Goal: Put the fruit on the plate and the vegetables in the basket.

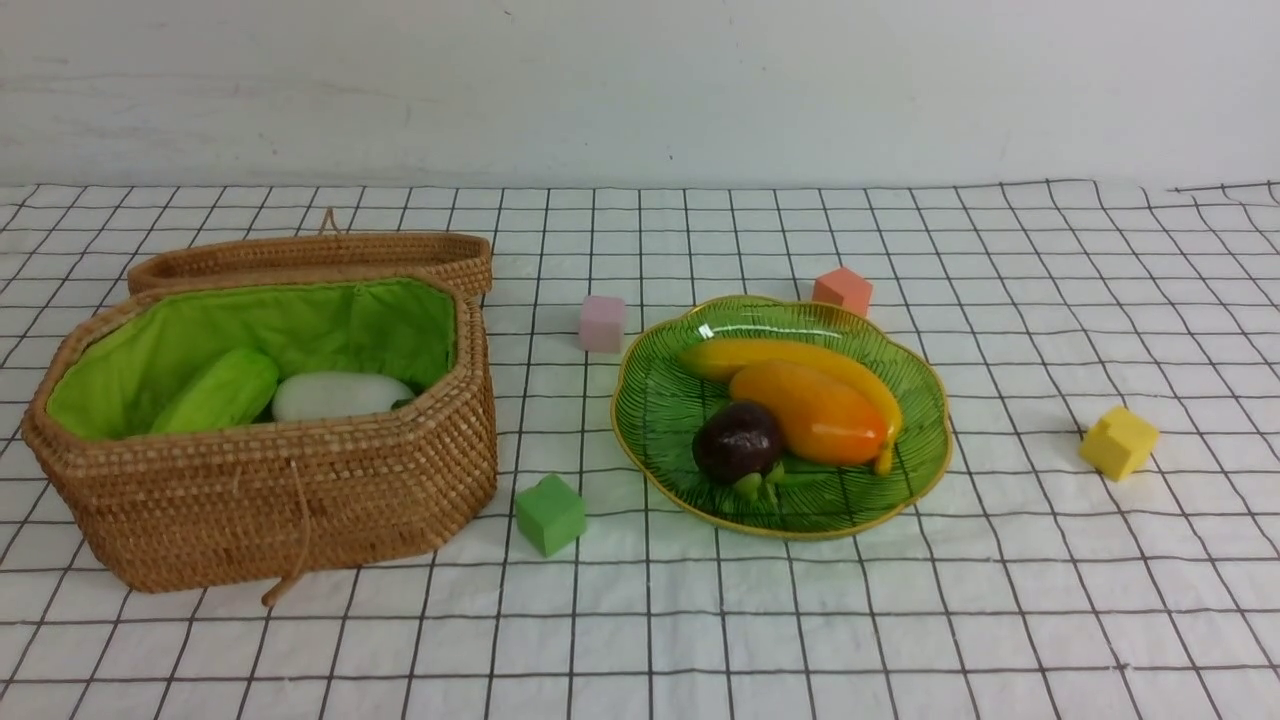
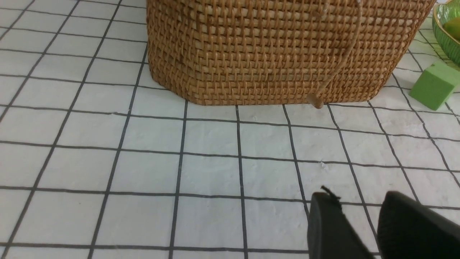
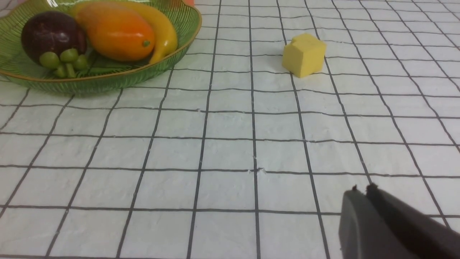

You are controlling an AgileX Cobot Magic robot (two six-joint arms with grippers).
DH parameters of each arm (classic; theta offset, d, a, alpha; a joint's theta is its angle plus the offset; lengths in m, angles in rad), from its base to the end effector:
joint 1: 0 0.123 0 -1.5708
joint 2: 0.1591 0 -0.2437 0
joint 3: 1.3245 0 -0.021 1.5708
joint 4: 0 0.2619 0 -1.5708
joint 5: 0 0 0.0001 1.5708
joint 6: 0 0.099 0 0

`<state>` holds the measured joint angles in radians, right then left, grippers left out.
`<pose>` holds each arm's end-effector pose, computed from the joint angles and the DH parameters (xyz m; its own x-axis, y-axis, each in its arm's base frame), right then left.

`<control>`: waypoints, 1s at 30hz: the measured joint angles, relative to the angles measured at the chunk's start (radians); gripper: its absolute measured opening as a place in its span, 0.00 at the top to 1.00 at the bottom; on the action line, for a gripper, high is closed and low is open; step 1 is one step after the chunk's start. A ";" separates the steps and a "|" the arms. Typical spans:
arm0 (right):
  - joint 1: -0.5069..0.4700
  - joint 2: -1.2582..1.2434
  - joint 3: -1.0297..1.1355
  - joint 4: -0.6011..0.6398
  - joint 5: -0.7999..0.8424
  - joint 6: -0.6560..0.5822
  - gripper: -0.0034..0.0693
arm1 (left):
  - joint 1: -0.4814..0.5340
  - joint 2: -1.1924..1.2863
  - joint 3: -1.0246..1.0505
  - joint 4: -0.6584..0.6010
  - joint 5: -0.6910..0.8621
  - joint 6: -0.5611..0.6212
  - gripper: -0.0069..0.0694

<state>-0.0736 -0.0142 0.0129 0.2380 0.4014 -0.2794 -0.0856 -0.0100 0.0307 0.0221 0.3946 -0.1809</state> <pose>0.1123 0.0009 0.1728 -0.2959 -0.0377 -0.9545 -0.0322 0.9990 -0.0295 0.1123 -0.0088 0.1656 -0.3292 -0.1321 -0.9350 0.0252 0.9886 -0.1486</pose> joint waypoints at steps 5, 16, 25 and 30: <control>0.000 0.000 0.000 0.000 0.000 0.000 0.89 | 0.000 0.000 0.000 0.000 0.000 0.000 0.62; 0.000 0.000 0.000 0.000 0.000 0.000 0.89 | 0.000 0.000 0.000 0.000 0.000 0.000 0.61; 0.000 0.000 0.000 0.000 0.000 0.000 0.89 | 0.000 0.000 0.000 0.000 0.000 0.000 0.60; 0.000 0.000 0.000 0.000 0.000 0.000 0.89 | 0.000 0.000 0.000 0.000 0.000 0.000 0.60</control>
<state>-0.0736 -0.0142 0.0129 0.2383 0.4014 -0.2794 -0.0856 -0.0100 0.0307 0.0221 0.3946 -0.1809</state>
